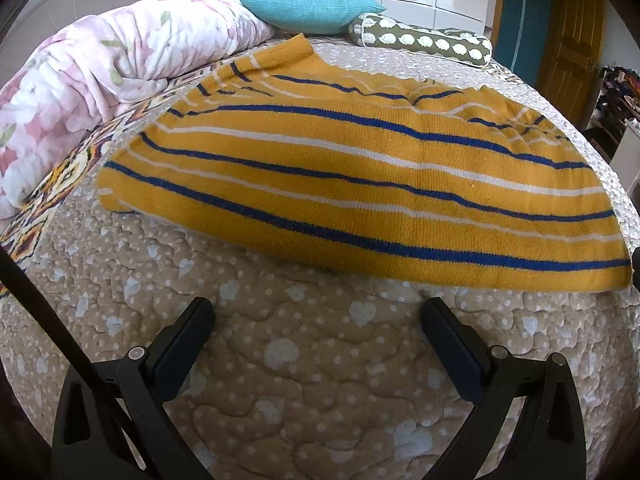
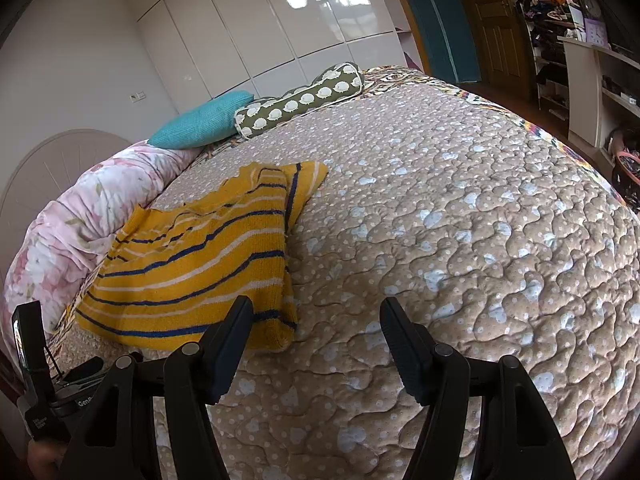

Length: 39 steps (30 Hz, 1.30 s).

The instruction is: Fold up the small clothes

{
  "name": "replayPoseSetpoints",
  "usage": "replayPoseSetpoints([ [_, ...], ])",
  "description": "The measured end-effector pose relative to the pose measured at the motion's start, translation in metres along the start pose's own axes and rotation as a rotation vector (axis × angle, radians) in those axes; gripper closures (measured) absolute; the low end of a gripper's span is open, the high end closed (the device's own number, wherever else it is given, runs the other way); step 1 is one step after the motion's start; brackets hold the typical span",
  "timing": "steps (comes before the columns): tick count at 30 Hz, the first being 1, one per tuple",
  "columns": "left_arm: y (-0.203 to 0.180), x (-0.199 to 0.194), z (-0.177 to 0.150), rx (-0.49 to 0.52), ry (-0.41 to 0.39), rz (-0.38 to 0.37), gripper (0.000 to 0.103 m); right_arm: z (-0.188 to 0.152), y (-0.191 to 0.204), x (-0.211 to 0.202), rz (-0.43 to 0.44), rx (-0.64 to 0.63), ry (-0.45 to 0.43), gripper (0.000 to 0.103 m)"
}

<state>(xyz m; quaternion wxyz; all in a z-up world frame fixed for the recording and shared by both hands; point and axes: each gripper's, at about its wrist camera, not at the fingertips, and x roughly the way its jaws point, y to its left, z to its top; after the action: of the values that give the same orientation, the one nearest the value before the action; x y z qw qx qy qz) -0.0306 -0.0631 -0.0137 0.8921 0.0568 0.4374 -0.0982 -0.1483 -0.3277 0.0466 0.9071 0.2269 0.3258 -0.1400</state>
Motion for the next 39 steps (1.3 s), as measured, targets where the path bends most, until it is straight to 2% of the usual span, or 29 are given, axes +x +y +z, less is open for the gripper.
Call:
replayPoseSetpoints([
  [23, -0.004, -0.001, 0.0, 0.01, -0.004, 0.038, 0.0, 0.0, 0.0, -0.001, 0.017, 0.011, -0.002, 0.032],
  [33, -0.01, -0.01, 0.005, -0.059, 0.033, 0.101, 0.0, -0.001, 0.0, -0.004, 0.027, 0.018, -0.016, 0.032],
  [39, -0.022, -0.035, 0.012, -0.062, -0.017, 0.107, 0.0, -0.003, 0.008, -0.019, 0.005, -0.014, -0.064, 0.032],
])
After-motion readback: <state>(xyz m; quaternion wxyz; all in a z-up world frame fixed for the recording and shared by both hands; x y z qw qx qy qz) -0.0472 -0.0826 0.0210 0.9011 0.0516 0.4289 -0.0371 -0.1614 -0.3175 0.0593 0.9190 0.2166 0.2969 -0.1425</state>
